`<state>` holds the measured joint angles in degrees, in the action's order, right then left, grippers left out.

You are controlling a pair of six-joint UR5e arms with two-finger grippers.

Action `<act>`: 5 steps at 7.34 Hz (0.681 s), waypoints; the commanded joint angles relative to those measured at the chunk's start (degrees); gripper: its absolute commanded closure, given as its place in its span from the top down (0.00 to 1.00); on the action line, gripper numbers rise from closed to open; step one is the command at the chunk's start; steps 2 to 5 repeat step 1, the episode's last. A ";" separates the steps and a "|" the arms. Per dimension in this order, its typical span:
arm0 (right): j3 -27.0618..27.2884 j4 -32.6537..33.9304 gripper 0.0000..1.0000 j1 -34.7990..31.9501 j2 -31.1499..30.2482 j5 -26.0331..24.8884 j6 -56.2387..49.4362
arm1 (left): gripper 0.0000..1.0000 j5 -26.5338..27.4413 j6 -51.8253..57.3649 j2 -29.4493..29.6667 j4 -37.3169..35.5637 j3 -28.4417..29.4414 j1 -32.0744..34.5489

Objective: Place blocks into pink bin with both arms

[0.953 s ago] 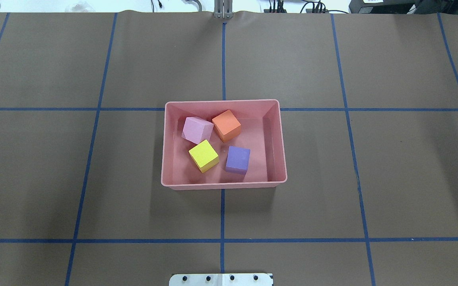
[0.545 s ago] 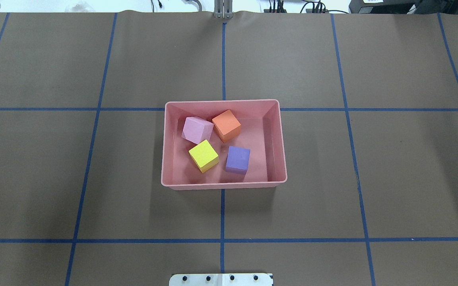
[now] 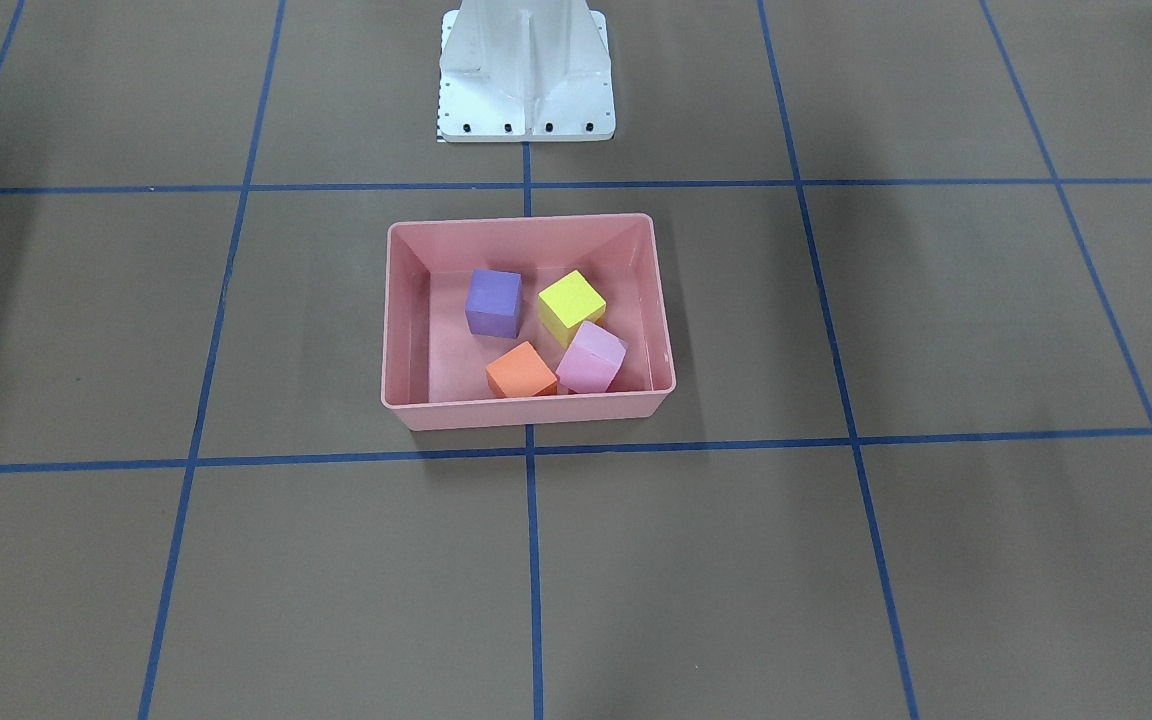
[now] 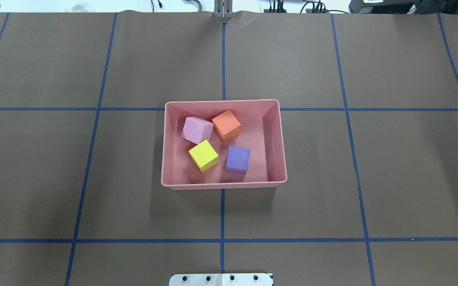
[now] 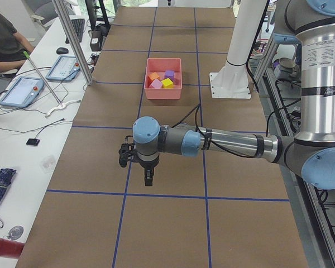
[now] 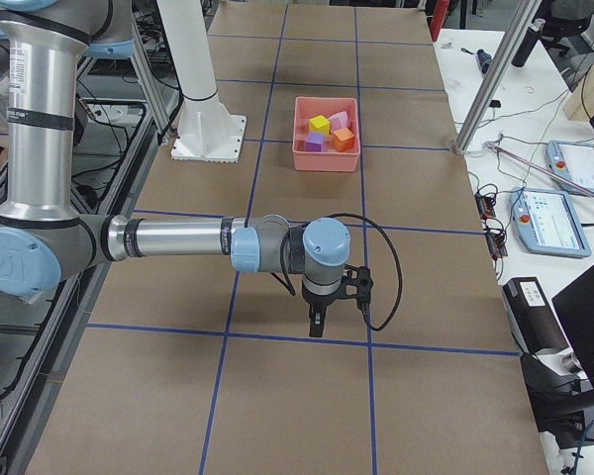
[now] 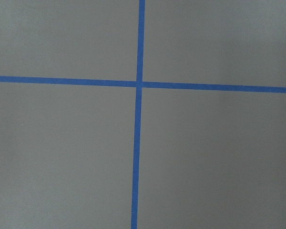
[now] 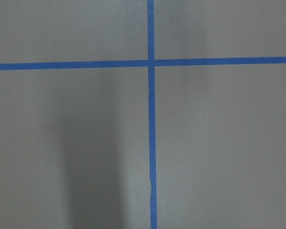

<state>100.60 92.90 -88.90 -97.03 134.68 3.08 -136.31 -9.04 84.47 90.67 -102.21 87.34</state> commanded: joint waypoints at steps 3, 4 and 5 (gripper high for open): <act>-0.05 0.00 1.00 -0.05 0.00 -0.03 0.00 | 1.00 -0.01 -0.01 -0.18 0.04 -0.09 0.02; -0.05 0.00 1.00 -0.05 0.00 -0.03 0.00 | 1.00 -0.01 -0.01 -0.18 0.04 -0.09 0.02; -0.05 0.00 1.00 -0.05 0.00 -0.03 0.00 | 1.00 -0.01 -0.01 -0.18 0.04 -0.09 0.02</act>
